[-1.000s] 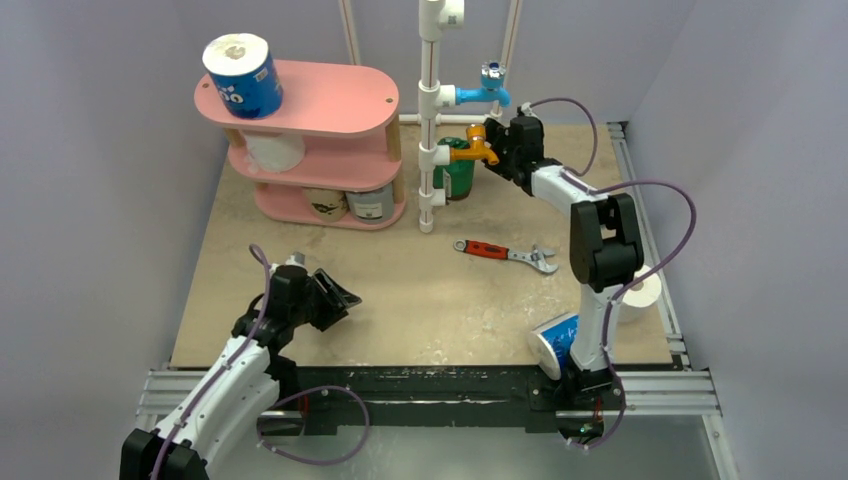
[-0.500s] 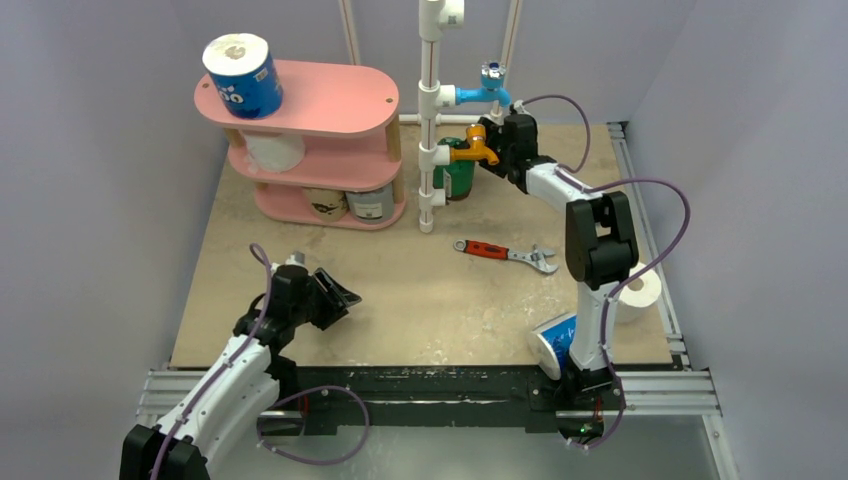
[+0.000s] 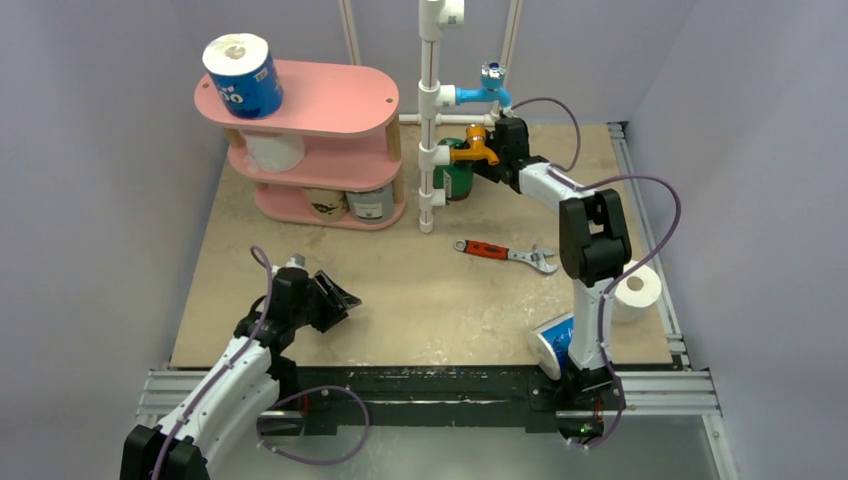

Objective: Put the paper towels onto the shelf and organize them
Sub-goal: Pick up the paper towel from the center of the board.

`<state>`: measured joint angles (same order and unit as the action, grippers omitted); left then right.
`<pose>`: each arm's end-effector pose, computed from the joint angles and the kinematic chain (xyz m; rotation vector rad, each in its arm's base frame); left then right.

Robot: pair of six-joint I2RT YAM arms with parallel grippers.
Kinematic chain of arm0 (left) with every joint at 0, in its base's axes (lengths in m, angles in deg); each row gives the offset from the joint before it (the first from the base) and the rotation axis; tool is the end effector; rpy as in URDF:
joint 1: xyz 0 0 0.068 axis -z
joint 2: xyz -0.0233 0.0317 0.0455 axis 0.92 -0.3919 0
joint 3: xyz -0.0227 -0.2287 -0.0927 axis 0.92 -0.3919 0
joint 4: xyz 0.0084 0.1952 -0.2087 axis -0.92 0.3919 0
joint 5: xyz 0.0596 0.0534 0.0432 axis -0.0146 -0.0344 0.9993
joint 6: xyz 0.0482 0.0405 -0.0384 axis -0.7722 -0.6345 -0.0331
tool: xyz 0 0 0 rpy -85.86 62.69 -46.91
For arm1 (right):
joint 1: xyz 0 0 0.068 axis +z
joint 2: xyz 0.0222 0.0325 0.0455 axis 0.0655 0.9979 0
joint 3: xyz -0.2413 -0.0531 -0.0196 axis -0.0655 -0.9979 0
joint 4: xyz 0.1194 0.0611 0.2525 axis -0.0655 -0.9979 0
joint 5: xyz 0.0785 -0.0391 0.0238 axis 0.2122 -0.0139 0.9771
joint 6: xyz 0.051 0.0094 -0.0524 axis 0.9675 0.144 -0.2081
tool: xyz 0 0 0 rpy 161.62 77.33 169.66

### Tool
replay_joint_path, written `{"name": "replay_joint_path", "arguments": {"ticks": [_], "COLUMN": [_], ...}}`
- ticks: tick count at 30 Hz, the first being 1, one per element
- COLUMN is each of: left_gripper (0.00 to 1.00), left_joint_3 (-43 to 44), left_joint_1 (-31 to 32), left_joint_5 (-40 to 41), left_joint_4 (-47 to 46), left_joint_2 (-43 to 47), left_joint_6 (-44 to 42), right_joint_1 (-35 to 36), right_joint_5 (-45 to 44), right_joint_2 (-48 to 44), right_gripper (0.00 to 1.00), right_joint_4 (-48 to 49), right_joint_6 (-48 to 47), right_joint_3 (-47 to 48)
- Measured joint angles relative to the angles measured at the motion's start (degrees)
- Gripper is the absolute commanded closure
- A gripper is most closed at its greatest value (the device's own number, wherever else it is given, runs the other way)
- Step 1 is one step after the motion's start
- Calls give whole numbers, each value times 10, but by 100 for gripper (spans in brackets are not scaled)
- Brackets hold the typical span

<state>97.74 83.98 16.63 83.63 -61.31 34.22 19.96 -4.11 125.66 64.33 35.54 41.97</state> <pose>0.1874 -0.0697 0.1068 -0.8819 2.3651 -0.8516 0.4979 0.1534 0.1602 0.3138 2.1743 0.6836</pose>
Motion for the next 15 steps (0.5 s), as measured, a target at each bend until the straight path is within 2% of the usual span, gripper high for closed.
{"name": "replay_joint_path", "arguments": {"ticks": [5,15], "left_gripper": [50,50], "left_joint_3": [-4,-4], "left_joint_1": [0,0], "left_joint_5": [0,0], "left_joint_4": [0,0], "left_joint_2": [2,6], "left_joint_6": [0,0], "right_joint_1": [0,0], "right_joint_5": [-9,-26], "right_joint_2": [12,14], "right_gripper": [42,72], "right_joint_4": [-16,-29], "right_joint_6": [0,-5], "right_joint_3": [17,33]}}
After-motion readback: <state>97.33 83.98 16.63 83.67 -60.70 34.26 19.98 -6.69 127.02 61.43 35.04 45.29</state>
